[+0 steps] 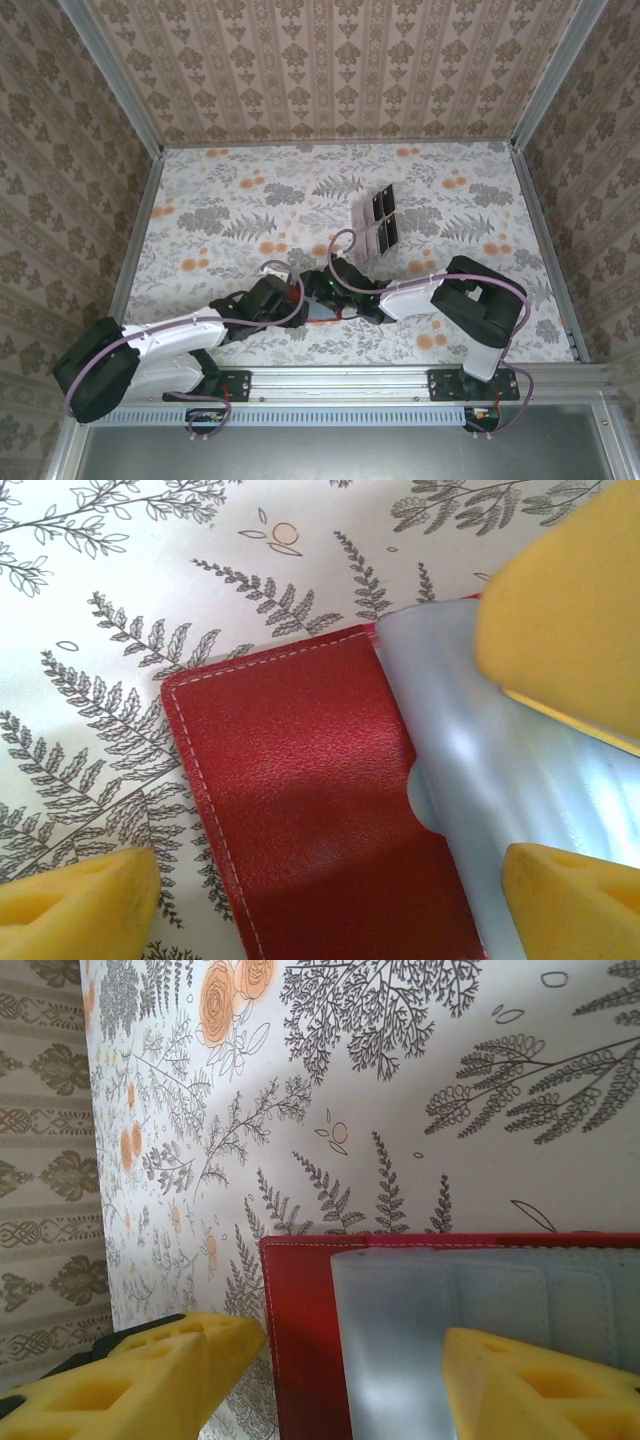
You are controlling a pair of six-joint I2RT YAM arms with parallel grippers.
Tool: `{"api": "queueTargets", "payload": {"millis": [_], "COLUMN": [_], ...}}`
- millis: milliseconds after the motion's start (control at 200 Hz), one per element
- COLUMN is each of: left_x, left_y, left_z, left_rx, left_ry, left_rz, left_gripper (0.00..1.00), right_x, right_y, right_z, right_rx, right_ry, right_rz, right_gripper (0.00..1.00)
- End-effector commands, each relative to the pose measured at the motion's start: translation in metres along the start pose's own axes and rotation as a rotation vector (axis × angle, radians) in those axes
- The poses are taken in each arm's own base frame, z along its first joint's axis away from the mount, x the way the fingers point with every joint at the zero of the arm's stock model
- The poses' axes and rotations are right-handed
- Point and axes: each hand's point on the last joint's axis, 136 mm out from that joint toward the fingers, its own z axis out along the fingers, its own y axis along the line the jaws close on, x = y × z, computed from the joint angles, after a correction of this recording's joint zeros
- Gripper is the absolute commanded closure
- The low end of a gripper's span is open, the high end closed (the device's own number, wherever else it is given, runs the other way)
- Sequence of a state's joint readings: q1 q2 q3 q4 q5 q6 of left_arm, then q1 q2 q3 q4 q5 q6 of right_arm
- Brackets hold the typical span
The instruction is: Put the credit cards into the card holder
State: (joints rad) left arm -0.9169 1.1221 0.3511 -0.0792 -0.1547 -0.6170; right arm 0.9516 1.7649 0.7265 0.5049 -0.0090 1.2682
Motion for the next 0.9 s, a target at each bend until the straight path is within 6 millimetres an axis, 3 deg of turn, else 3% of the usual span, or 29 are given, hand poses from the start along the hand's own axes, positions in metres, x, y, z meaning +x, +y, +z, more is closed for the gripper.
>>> {"api": "queueTargets", "payload": {"millis": [0,300,655,895], "left_x": [-0.001,0.0,-0.001,-0.013], "left_y": [0.005,0.007,0.005,-0.006], "left_z": [0.0,0.0,-0.001,-0.014], "left_rx": [-0.041,-0.044,-0.033,0.046], "left_ry": [-0.002,-0.005,-0.013,-0.08], "left_rz": [-0.014,-0.019,-0.018,-0.023], "left_gripper": [0.1,0.11,0.1,0.07], "right_x": [0.005,-0.002,0.004,0.007], "right_y": [-0.018,-0.014,-0.011,-0.004], "right_z": [-0.01,-0.025,-0.019,-0.012], "right_rx": [0.069,0.093,0.085,0.068], "right_ry": [0.02,-0.002,0.014,0.029], "right_rz": [-0.001,-0.052,-0.06,-0.059], "right_gripper": [0.35,0.35,0.35,0.35]}}
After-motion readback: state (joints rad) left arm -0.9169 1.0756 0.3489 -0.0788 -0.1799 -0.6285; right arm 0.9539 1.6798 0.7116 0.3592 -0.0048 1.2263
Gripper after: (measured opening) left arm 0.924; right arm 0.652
